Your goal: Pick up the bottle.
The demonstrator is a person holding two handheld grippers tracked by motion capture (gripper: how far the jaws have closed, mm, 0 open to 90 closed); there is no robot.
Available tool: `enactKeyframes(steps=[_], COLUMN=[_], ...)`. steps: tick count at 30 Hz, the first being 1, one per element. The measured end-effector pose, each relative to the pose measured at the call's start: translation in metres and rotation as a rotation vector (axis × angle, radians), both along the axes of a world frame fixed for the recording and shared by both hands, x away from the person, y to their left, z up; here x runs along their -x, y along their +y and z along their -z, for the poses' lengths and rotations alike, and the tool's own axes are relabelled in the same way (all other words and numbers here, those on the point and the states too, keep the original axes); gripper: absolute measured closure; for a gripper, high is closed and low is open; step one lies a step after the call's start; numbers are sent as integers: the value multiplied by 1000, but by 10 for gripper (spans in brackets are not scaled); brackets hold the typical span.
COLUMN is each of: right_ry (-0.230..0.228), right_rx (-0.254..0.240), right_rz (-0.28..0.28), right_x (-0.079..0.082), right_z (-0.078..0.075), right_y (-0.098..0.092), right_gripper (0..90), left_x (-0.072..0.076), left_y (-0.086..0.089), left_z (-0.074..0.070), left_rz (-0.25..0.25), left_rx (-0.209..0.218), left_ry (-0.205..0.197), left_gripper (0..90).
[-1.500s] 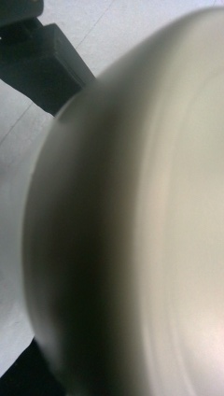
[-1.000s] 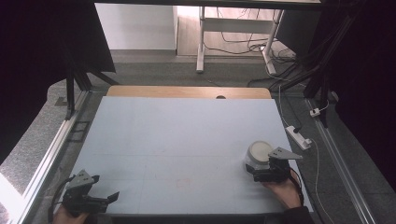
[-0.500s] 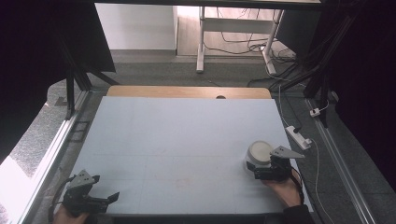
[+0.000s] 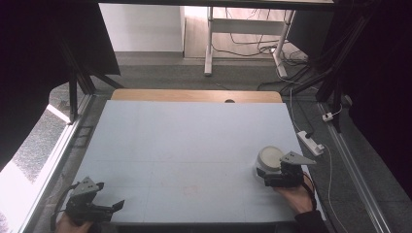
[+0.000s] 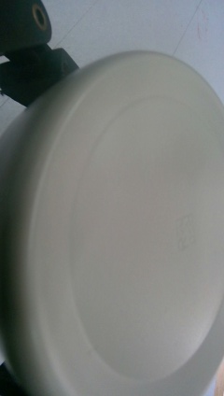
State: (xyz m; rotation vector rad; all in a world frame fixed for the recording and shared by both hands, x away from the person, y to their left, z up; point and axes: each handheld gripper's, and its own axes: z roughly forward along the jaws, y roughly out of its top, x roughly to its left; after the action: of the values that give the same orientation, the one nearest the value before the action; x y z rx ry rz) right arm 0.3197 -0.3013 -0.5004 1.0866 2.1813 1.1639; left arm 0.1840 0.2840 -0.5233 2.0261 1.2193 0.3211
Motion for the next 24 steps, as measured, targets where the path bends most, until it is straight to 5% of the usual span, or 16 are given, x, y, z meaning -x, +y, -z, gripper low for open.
enactKeyframes(steps=[11,24], right_ry=[4,-14], right_rx=[-22,-20], right_rz=[-52,-154], right_x=[3,3], right_z=[-9,-25], right_y=[10,44], right_gripper=[64,64], left_x=[0,0], left_y=[0,1], left_z=[0,0], left_rz=[-1,-4], left_rx=[4,7], left_ry=[1,0], left_gripper=[0,0])
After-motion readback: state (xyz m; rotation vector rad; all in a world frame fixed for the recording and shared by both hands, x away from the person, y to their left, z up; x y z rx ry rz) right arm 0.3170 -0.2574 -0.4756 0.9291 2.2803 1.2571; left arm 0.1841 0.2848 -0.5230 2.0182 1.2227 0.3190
